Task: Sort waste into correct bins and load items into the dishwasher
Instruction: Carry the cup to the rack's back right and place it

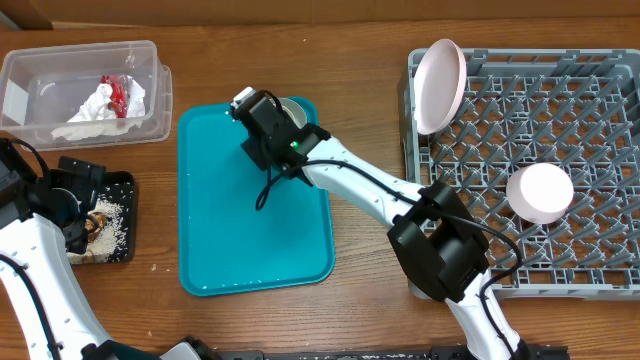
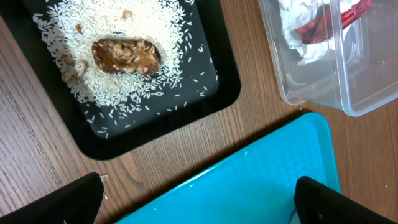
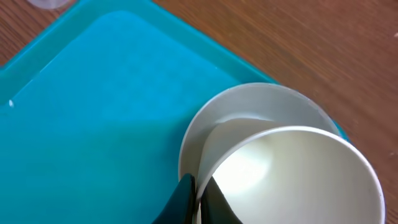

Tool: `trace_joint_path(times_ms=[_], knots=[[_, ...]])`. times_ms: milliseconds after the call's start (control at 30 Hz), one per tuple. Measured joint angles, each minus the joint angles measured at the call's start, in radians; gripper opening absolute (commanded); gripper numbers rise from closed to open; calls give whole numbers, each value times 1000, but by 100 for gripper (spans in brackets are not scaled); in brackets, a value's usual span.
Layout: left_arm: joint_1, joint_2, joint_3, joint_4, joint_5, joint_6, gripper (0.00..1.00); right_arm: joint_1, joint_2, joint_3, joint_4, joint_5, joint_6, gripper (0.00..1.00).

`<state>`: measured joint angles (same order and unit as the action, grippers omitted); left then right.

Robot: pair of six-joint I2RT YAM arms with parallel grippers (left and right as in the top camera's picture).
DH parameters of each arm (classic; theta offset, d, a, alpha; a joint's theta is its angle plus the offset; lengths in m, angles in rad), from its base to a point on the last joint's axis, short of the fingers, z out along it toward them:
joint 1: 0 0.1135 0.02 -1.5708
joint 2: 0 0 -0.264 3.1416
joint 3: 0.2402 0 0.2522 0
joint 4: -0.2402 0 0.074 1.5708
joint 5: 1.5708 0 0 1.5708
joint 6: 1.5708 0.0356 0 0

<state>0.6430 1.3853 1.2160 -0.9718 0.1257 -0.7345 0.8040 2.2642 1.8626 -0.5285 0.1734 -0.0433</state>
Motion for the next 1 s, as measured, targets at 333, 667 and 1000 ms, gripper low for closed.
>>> trace_joint_path(times_ms=[333, 667, 1000], knots=[[0, 0, 0, 0, 0, 0, 100, -37, -16, 398, -414, 42, 90, 4], [0, 0, 0, 0, 0, 0, 100, -494, -343, 605, -779, -70, 227, 4], [0, 0, 0, 0, 0, 0, 100, -1297, -419, 479, -954, -867, 82, 4]])
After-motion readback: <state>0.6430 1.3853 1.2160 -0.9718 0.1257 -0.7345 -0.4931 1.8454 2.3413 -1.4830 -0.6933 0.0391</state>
